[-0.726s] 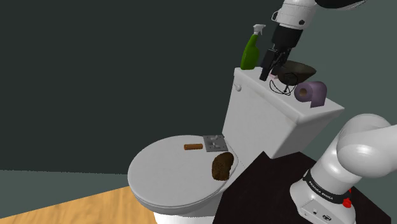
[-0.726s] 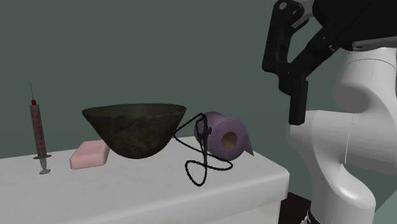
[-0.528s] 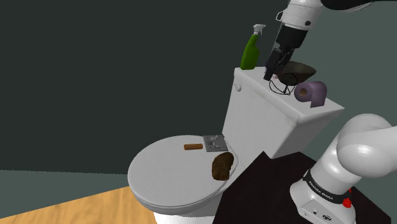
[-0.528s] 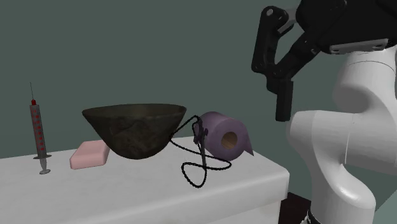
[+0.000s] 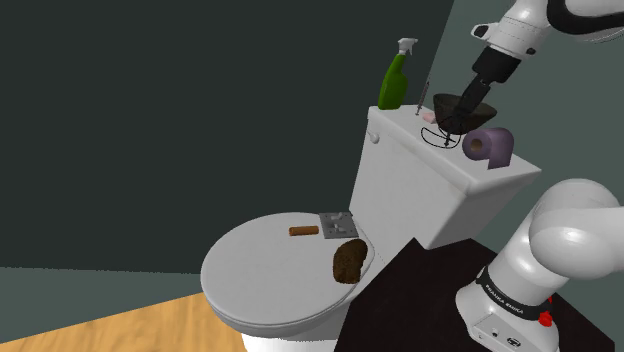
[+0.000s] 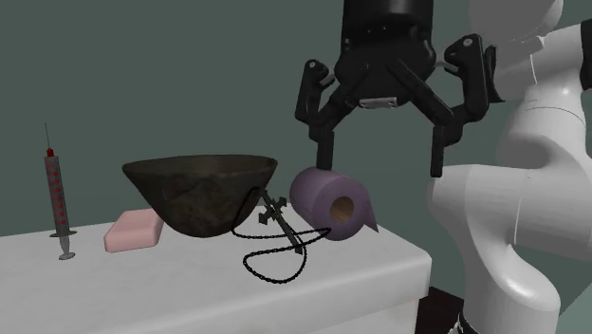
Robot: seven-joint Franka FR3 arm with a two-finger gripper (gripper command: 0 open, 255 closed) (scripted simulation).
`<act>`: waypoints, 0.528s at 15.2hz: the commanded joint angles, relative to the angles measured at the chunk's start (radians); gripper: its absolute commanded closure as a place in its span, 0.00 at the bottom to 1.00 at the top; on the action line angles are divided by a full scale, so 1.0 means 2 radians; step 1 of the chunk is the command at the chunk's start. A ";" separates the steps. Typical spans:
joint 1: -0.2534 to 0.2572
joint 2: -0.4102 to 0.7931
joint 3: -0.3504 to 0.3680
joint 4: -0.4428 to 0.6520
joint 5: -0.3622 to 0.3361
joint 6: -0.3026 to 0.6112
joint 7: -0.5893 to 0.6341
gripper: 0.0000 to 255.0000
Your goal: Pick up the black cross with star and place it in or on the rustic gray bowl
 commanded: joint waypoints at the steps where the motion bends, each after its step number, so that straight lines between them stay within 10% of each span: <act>1: 0.000 -0.015 -0.041 -0.005 -0.020 0.008 -0.055 0.00; 8: 0.009 -0.020 -0.135 -0.008 -0.060 0.041 -0.163 0.00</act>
